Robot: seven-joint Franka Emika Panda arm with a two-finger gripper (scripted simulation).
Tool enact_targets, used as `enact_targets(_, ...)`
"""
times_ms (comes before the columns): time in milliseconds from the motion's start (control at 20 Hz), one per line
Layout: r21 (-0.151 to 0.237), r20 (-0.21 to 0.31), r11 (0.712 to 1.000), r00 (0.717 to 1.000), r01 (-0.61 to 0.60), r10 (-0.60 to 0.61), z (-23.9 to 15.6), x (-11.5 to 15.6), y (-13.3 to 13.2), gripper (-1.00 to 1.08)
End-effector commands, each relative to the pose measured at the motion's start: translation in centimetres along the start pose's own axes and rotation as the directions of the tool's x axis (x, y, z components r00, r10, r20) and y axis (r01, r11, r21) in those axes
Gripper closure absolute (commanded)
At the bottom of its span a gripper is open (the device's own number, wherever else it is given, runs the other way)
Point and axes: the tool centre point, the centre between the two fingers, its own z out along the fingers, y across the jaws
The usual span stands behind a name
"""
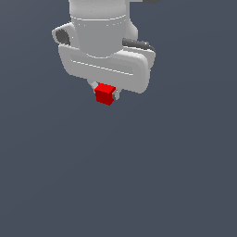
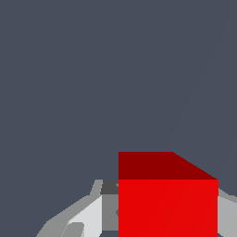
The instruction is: Pick up the red cube and move it to a goal position.
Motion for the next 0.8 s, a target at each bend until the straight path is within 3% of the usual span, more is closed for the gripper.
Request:
enact_targets(0, -0.001, 0.001, 1.0, 1.0, 0.0, 0.0, -2.0, 0.0, 0.3, 1.08)
enact_targets(350, -0.001, 0.001, 1.0, 1.0, 0.0, 0.0, -5.3, 0.2, 0.8, 1.08)
enact_targets(750, -0.001, 0.001, 1.0, 1.0, 0.0, 0.0, -6.4, 0.3, 1.0, 1.08)
